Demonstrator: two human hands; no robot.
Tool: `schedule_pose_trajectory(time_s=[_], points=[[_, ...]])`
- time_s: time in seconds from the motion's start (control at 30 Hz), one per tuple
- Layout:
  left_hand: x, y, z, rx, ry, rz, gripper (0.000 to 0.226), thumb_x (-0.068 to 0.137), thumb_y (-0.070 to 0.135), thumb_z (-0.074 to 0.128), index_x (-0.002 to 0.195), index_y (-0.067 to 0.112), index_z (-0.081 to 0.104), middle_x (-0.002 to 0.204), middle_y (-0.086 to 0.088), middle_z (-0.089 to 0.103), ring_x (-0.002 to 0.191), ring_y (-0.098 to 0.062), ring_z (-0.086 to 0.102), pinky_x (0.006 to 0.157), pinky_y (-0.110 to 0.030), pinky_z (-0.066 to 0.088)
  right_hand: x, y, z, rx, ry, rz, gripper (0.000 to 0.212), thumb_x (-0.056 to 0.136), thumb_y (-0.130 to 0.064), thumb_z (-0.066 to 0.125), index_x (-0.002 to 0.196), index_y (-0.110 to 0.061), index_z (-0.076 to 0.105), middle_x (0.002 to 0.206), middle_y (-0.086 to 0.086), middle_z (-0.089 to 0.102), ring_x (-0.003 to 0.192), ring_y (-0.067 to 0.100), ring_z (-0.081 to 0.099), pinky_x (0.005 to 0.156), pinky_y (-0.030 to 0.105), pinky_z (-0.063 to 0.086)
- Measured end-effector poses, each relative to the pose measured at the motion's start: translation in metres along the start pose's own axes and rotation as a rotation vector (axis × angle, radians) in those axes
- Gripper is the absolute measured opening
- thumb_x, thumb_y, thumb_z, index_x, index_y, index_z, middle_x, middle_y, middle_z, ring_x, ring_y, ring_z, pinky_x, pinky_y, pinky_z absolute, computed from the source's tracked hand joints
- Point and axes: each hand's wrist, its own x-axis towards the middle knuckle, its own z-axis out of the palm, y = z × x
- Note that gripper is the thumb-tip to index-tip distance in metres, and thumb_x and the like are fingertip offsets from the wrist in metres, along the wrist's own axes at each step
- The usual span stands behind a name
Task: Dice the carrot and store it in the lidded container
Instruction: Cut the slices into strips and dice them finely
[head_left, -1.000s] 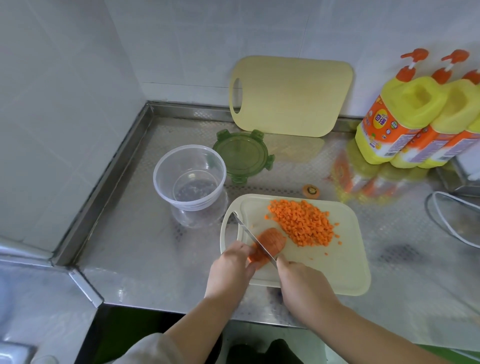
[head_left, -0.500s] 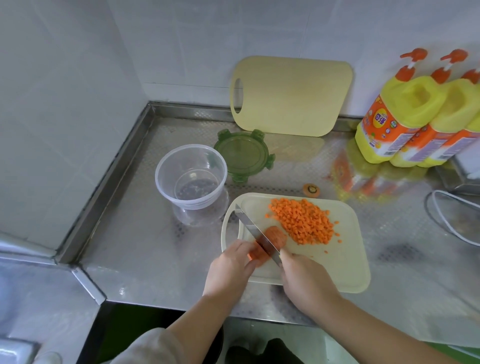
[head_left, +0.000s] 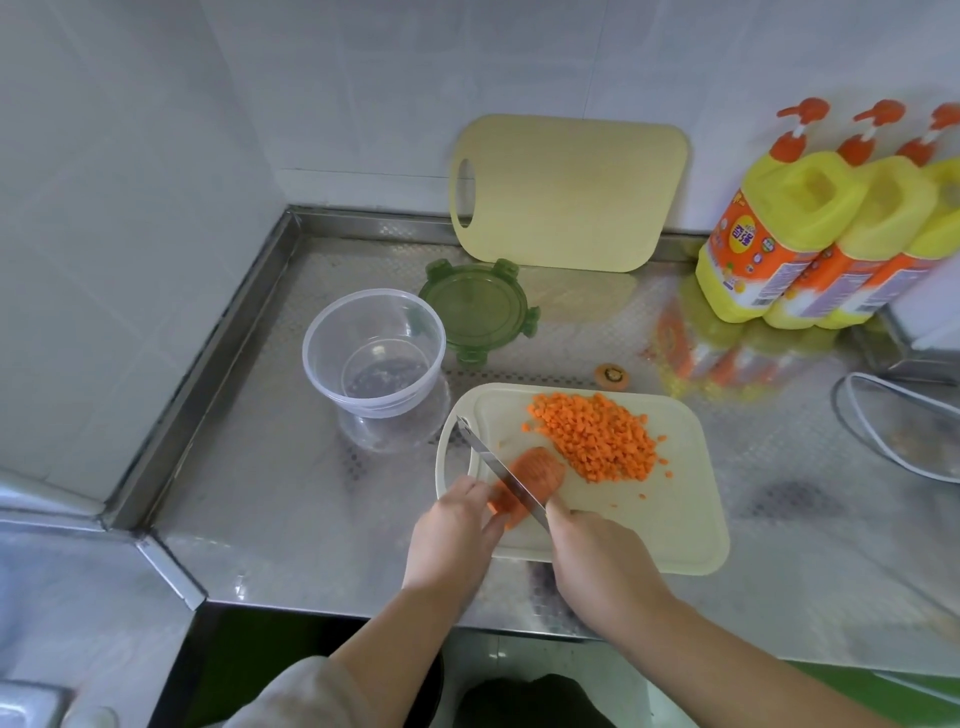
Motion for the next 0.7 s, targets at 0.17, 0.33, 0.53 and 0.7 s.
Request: schedule_pose_trajectory(time_s=[0.17,0.33,0.53,0.7], points=[[0.002,-0.001,0.0,0.052,-0.007,0.006,0.02,0.091,0.036,0.057,0.105,0.023,0.063,0.102,0.008,0.058,0.086,-0.015,0.059,0.068,-0.025,0.043,0.001,0.0,0.002,-0.009,-0.015,-0.009,0.031,0.095,-0.013,0.044,0.126,-0.013,0.039,0.082,0.001,0.048,0.071,0.023,0.045,0.045,0.023,0.018],[0.005,-0.002,0.001,0.066,-0.029,-0.006,0.018,0.09,0.036,0.058,0.102,0.023,0.065,0.1,0.009,0.057,0.083,-0.015,0.059,0.073,-0.03,0.049,0.009,0.001,0.007,-0.018,-0.062,-0.004,0.028,0.093,-0.008,0.046,0.12,-0.013,0.041,0.083,0.001,0.046,0.078,0.026,0.054,0.048,0.026,0.025],[0.004,-0.004,0.002,0.034,-0.022,-0.001,0.023,0.091,0.036,0.058,0.11,0.023,0.065,0.112,0.012,0.058,0.09,-0.016,0.06,0.074,-0.027,0.047,0.017,-0.001,0.013,0.01,-0.079,-0.006,0.029,0.093,-0.008,0.046,0.121,-0.012,0.042,0.107,0.005,0.061,0.094,0.024,0.063,0.064,0.029,0.035],[0.003,0.0,-0.003,0.017,-0.035,-0.005,0.022,0.093,0.035,0.056,0.112,0.026,0.062,0.114,0.012,0.058,0.093,-0.014,0.06,0.077,-0.026,0.045,0.018,0.007,0.011,0.084,-0.07,0.021,0.026,0.092,-0.005,0.044,0.117,-0.011,0.044,0.087,0.0,0.056,0.083,0.025,0.058,0.062,0.029,0.034]])
